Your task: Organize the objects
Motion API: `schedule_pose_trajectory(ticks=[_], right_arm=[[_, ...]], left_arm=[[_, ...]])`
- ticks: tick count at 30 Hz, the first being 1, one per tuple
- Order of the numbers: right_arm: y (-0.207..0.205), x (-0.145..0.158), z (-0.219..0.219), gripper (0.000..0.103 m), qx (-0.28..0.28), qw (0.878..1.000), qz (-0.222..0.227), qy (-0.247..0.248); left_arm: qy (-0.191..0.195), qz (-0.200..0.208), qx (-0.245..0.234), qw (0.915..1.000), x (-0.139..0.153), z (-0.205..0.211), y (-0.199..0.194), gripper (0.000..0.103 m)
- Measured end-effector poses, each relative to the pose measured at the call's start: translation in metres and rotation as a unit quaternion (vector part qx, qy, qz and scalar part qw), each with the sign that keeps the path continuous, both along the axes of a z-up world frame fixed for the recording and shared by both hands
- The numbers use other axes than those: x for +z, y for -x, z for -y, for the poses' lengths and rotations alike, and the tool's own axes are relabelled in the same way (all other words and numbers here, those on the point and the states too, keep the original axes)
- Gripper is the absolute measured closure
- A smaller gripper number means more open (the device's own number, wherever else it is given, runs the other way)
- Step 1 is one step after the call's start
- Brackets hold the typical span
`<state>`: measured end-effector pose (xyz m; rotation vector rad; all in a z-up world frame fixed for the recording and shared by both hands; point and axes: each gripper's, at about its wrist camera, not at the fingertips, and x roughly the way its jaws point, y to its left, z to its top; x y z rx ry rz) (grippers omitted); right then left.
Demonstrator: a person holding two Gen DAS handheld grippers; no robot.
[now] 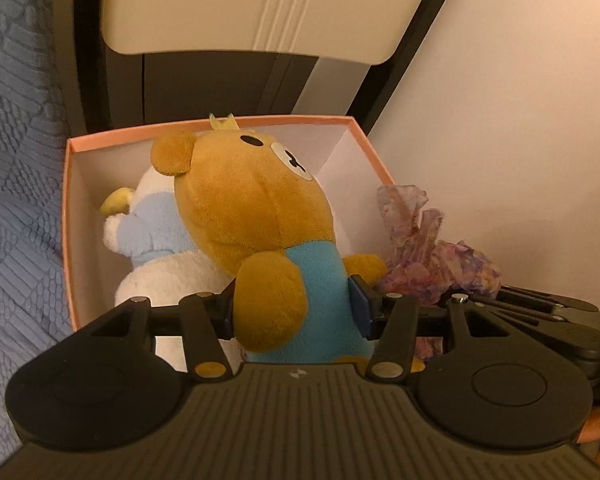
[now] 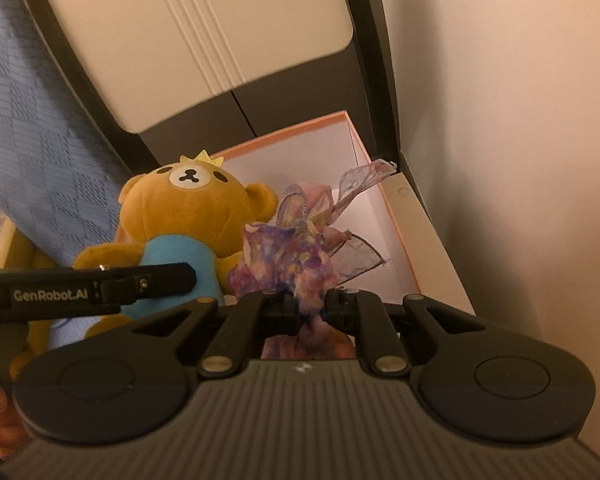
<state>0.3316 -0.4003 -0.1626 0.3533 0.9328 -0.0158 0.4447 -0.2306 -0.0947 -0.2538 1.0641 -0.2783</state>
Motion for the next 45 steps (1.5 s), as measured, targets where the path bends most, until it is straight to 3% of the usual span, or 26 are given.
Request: schedule_pose_trajectory(ticks=[6,13,16,18,20,39,45], right_arm=[[-0.017,-0.021,0.004,0.090,-0.004,1.000,-0.015,0.005],[-0.018,-0.025,0.008,0.086,-0.010,1.000,-0.018,0.000],[-0.013,-0.018,0.009,0.070,-0.020,1.000,-0.023,0.008],[-0.010,-0.013,0.010,0.044,-0.032,0.999,-0.027,0.017],[-0.003,-0.007,0.011,0.034,-0.038,0.999,-0.021,0.016],[0.088,0.123,-0.032,0.035,-0.026,0.995,0.089,0.030],[0.126,0.150,-0.051,0.035,-0.027,0.992,0.121,0.033]], left_arm=[[0.013,-0.012,0.001,0.9998,-0.011,0.003,-0.009,0.044],[0.012,-0.001,0.004,0.9999,-0.004,0.004,-0.004,0.041],[0.007,0.006,0.008,0.9999,0.005,0.001,0.003,0.029],[0.005,0.012,0.010,0.9999,0.014,-0.001,0.009,0.028],[0.009,0.019,0.014,0.9997,0.023,-0.005,0.014,0.028],[0.016,0.130,0.026,0.9910,0.148,-0.039,0.131,0.028],[0.019,0.162,0.029,0.9861,0.178,-0.050,0.181,0.028]])
